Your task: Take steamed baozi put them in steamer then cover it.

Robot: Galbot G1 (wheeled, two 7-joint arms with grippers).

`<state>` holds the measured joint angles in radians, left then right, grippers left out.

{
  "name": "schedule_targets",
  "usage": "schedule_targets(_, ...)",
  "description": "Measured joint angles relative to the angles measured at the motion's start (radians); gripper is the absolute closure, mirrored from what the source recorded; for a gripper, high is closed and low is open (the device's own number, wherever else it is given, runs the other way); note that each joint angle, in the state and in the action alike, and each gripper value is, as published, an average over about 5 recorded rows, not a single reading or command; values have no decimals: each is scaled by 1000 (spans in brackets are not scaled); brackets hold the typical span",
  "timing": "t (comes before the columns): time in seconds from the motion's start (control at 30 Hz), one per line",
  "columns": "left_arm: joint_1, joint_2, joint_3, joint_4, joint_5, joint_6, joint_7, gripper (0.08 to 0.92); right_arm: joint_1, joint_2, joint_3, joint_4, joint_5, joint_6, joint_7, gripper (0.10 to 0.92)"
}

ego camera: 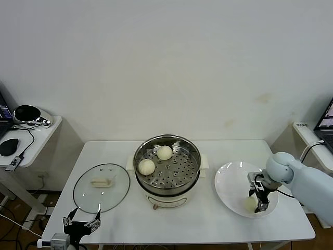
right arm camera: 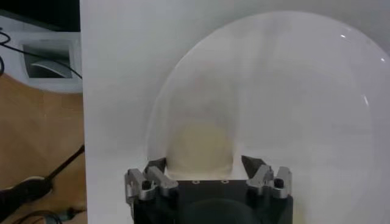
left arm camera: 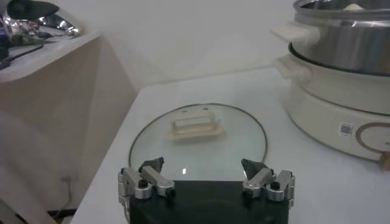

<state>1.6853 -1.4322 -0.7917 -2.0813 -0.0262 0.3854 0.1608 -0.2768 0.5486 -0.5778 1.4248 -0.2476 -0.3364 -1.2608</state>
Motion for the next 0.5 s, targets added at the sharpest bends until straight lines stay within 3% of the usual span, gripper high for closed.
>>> schedule_targets(0.5, -6, -3, 6, -2, -1, -1, -1, 177, 72, -29, -31, 28, 47, -17, -12, 478)
